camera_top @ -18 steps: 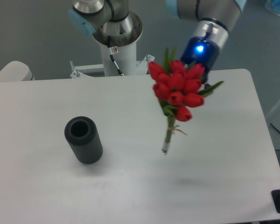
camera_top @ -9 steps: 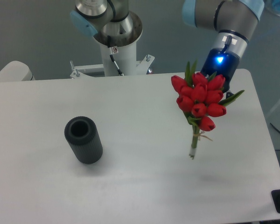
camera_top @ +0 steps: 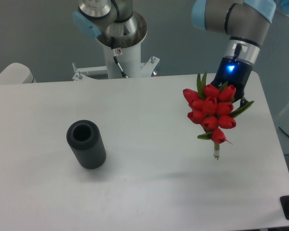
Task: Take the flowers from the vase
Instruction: 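Carry the tulip bouquet up and away from the vase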
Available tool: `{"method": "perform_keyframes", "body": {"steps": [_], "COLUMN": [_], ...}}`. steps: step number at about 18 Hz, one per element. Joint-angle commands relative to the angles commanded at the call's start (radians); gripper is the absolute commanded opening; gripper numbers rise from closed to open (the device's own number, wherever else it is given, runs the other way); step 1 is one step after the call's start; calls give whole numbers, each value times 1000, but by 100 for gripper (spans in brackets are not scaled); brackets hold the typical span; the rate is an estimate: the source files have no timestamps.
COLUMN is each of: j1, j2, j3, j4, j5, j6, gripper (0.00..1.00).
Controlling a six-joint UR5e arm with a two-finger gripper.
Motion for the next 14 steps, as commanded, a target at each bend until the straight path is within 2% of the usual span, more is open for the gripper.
{"method": "perform_keyframes", "body": {"steps": [14], "j1": [-9], "j2": [-9], "j3": [2], "j4": [0], "j5": [29], "j6": [2], "gripper": [25]}}
